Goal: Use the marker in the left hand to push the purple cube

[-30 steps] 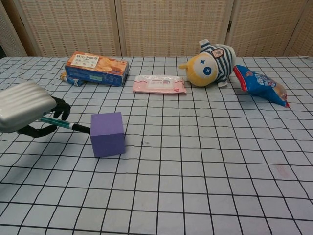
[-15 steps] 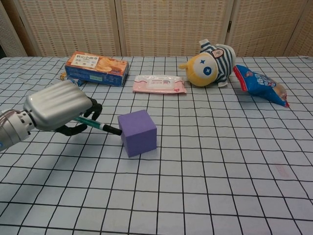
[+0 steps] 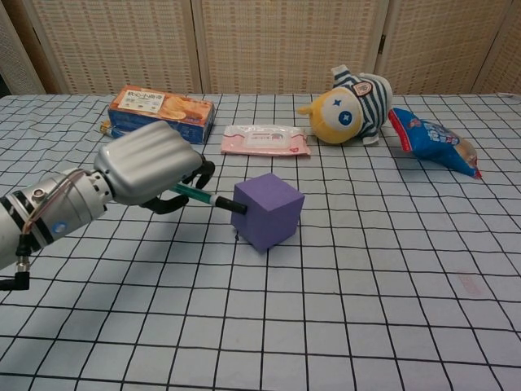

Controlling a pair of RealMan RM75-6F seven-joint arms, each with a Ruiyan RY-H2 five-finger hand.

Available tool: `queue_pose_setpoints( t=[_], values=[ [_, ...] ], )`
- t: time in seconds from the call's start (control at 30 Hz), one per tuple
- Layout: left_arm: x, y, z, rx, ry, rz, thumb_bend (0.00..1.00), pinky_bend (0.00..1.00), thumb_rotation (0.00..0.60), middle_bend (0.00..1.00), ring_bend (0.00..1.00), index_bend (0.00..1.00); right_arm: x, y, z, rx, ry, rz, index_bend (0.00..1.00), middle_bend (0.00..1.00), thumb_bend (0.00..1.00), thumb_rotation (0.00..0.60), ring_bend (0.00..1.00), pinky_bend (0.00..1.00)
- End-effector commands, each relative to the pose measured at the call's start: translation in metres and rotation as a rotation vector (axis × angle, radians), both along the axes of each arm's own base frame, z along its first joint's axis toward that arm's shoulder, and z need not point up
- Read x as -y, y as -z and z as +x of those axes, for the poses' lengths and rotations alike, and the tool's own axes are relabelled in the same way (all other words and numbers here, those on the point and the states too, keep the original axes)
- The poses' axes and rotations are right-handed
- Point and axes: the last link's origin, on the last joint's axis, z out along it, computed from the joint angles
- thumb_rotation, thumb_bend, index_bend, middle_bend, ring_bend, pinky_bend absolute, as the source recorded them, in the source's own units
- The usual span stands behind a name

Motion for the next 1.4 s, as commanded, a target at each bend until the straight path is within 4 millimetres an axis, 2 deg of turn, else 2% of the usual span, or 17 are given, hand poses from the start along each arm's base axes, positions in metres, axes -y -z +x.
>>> queue_pose_setpoints(
  t=[0.03, 0.27, 0.77, 0.87, 1.2, 1.23, 1.3, 1.4],
  values=[
    [-0.009, 0.005, 0.003, -0.006, -0.011, -0.001, 0.68, 1.0, 0.6, 0.81, 0.83, 0.79, 0.0, -0.002, -0.001, 0.001, 0.003, -0.008, 0.0, 0.0, 0.0, 0.6, 0.0, 0.0],
    [-0.027, 0.011, 0.006, -0.001, -0.042, 0.004, 0.68, 1.0, 0.6, 0.81, 0.83, 0.79, 0.001, -0.004, -0.003, -0.001, 0.016, -0.017, 0.0, 0.0, 0.0, 0.6, 0.0, 0.0],
    [-0.039, 0.022, 0.033, 0.073, 0.003, 0.033, 0.68, 1.0, 0.6, 0.81, 0.85, 0.79, 0.005, -0.004, -0.004, -0.006, 0.03, -0.021, 0.0, 0.0, 0.0, 0.6, 0.0, 0.0],
    [-0.041, 0.021, 0.033, 0.086, 0.0, 0.042, 0.68, 1.0, 0.6, 0.81, 0.85, 0.79, 0.004, -0.005, -0.004, -0.003, 0.026, -0.028, 0.0, 0.0, 0.0, 0.6, 0.0, 0.0],
    [-0.03, 0.004, 0.006, 0.088, -0.037, 0.052, 0.67, 1.0, 0.6, 0.81, 0.85, 0.79, 0.002, -0.005, -0.003, -0.002, 0.018, -0.027, 0.0, 0.0, 0.0, 0.6, 0.0, 0.0],
    [-0.027, -0.002, 0.0, 0.088, -0.046, 0.056, 0.67, 1.0, 0.6, 0.81, 0.85, 0.79, 0.002, -0.005, -0.002, -0.002, 0.016, -0.024, 0.0, 0.0, 0.0, 0.6, 0.0, 0.0],
    [-0.011, -0.026, -0.026, 0.102, -0.075, 0.089, 0.67, 1.0, 0.6, 0.81, 0.85, 0.79, 0.001, -0.002, -0.001, -0.007, 0.007, -0.012, 0.0, 0.0, 0.0, 0.6, 0.0, 0.0],
    [0.007, -0.051, -0.049, 0.106, -0.118, 0.105, 0.67, 1.0, 0.6, 0.8, 0.85, 0.79, 0.001, 0.0, 0.0, -0.01, 0.004, -0.003, 0.0, 0.0, 0.0, 0.6, 0.0, 0.0]
  ],
)
